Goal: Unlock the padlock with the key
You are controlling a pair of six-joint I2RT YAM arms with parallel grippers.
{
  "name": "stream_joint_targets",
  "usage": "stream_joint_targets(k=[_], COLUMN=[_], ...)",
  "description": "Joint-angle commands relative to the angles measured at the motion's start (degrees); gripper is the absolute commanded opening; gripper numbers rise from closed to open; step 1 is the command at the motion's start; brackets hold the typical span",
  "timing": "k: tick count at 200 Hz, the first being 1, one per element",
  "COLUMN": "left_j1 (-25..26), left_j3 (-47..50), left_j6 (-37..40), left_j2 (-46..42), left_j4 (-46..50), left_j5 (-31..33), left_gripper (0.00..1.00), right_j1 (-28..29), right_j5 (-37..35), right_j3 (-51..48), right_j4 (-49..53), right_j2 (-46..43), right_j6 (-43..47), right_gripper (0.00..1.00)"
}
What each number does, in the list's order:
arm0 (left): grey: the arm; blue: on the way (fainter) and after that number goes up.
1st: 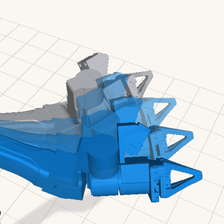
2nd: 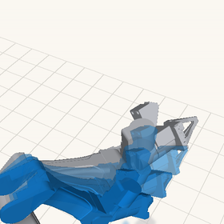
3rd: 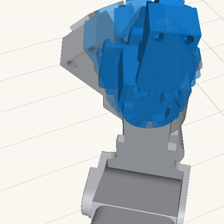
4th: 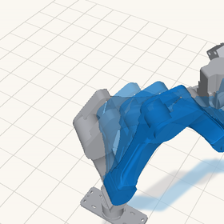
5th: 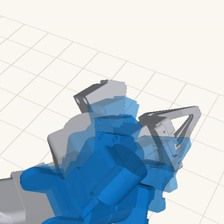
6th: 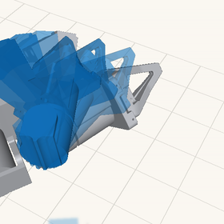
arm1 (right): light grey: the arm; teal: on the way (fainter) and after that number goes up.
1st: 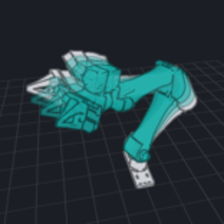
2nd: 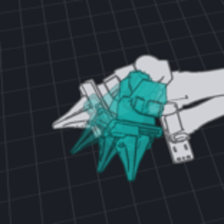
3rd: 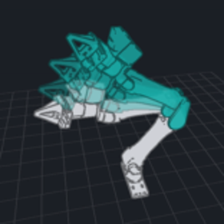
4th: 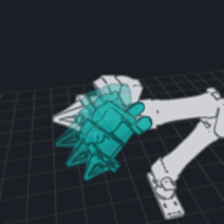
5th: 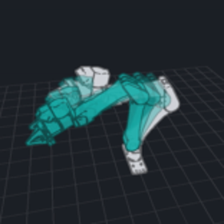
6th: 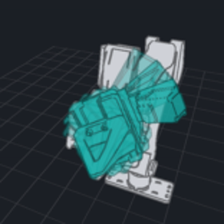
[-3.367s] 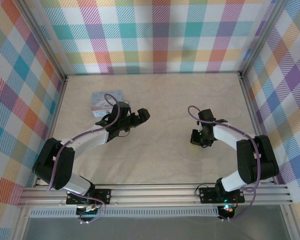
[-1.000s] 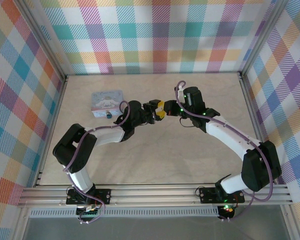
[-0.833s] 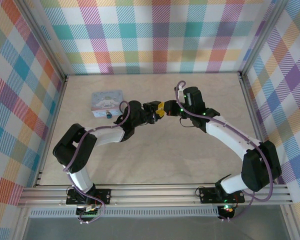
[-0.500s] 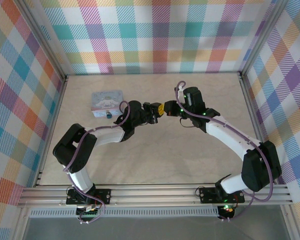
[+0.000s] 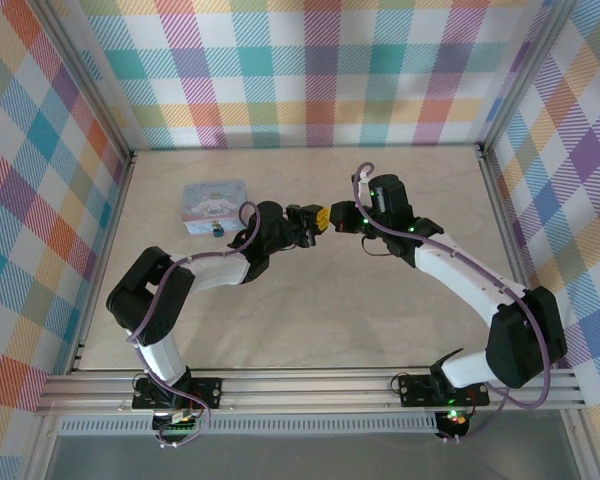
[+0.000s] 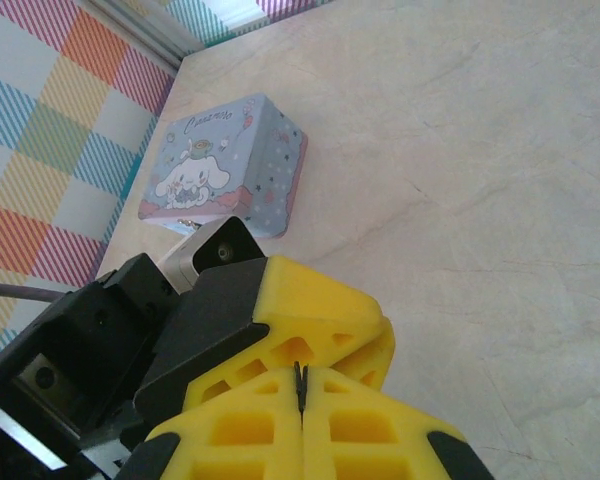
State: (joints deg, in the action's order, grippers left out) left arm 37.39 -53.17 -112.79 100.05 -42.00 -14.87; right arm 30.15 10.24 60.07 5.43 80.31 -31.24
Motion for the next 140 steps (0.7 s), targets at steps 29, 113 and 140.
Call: stream_joint_targets(k=[29, 113, 140], left_j1=[0.67, 0.42, 0.23], left_j3=[0.15, -1.03, -1.97], left_j6=[-3.14, 5.51, 13.47], left_j2=[0.59, 0.30, -0.38], left_j4=[-2.17, 1.17, 2.70], left_j5=[0.12, 1.60, 3.04], left_gripper=[0.13, 0.00, 0.00], right_j1=[0.37, -0.02, -1.28], right_j5=[-0.48, 0.79, 3.42], right_j3=[-0.15, -0.02, -0.69], right_j4=[0.01, 2.36, 2.39], right_j2=[-1.45, -2.94, -4.98], right_j6=[0.31, 0.04, 0.31], right_gripper=[0.02, 0.10, 0.23])
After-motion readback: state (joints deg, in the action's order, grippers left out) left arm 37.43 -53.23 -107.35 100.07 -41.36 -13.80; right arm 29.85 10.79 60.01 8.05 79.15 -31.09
